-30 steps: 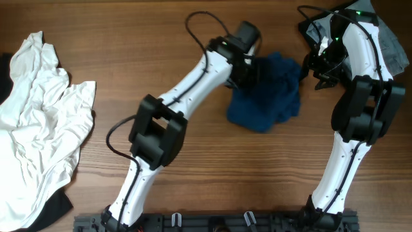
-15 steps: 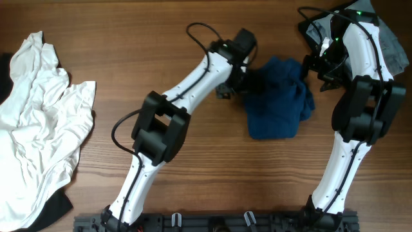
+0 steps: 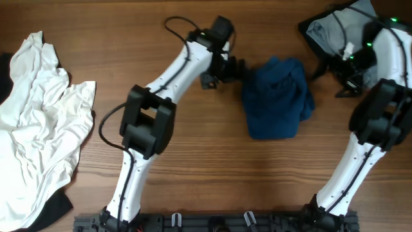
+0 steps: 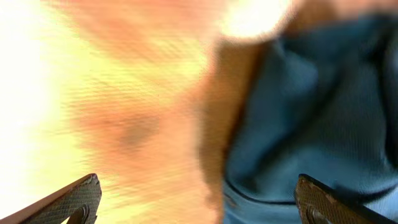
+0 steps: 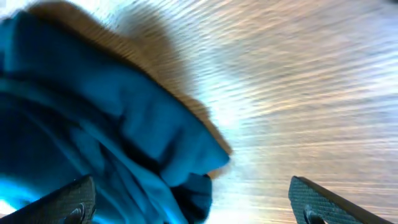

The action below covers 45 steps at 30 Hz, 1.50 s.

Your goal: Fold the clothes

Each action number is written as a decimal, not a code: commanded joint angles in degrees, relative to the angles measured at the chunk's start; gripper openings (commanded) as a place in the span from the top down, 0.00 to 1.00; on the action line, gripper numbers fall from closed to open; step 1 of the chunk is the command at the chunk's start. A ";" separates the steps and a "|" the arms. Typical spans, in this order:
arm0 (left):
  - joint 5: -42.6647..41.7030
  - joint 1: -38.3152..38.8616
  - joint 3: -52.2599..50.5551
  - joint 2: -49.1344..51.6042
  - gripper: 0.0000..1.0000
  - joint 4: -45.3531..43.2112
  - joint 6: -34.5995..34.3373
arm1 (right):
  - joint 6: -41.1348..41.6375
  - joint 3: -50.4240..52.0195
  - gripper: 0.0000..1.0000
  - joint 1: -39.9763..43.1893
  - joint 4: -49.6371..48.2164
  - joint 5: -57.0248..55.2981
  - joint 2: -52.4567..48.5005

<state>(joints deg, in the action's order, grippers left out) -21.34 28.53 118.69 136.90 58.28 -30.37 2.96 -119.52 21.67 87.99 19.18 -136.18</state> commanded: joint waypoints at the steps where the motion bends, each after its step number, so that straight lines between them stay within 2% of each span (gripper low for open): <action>1: 1.03 -7.28 0.59 -6.56 0.00 -0.11 -0.13 | -5.03 -1.42 0.00 5.66 1.88 12.09 2.69; 5: 1.05 -12.28 0.59 -10.01 0.00 1.55 0.20 | -10.38 -1.25 0.00 7.80 4.22 17.03 2.62; 9: 1.05 -14.51 0.59 -12.00 0.00 1.79 0.31 | -10.82 -1.09 0.00 6.14 4.22 18.18 2.54; 22: 0.81 -16.06 0.59 -15.50 0.00 4.46 3.15 | -22.16 10.45 0.00 1.73 3.02 29.86 -2.56; 32: 0.81 -16.09 0.59 -15.52 0.00 5.03 3.61 | -23.06 16.15 0.00 -6.58 -1.01 30.45 -3.56; 36: 0.81 -16.09 0.59 -15.52 0.00 5.53 4.68 | -19.82 18.14 0.00 -8.57 -4.98 30.45 -3.61; 37: 0.83 -16.09 0.59 -15.52 0.01 5.77 4.68 | -19.02 18.71 0.07 -8.61 -6.12 30.45 -3.67; 38: 0.81 -16.09 0.59 -15.52 0.02 6.03 4.68 | -18.95 19.06 0.34 -8.59 -6.71 30.49 -3.67; 39: 0.81 -16.06 0.59 -15.52 0.02 6.14 4.68 | -18.73 19.54 0.69 -8.46 -7.39 30.47 -3.72; 41: 0.81 -16.06 0.59 -15.52 0.00 6.14 4.68 | -18.40 19.93 0.83 -8.22 -7.89 30.40 -3.78; 44: 0.81 -16.09 0.59 -15.54 0.00 6.36 4.68 | -18.43 20.61 0.96 -8.11 -9.29 30.42 -3.87; 45: 0.81 -16.09 0.59 -15.54 0.00 6.54 4.68 | -18.43 20.83 0.96 -8.11 -9.64 30.42 -3.87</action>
<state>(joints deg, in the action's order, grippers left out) -20.69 12.78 118.69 123.39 64.36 -26.87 -15.11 -99.74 13.65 79.59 49.52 -138.82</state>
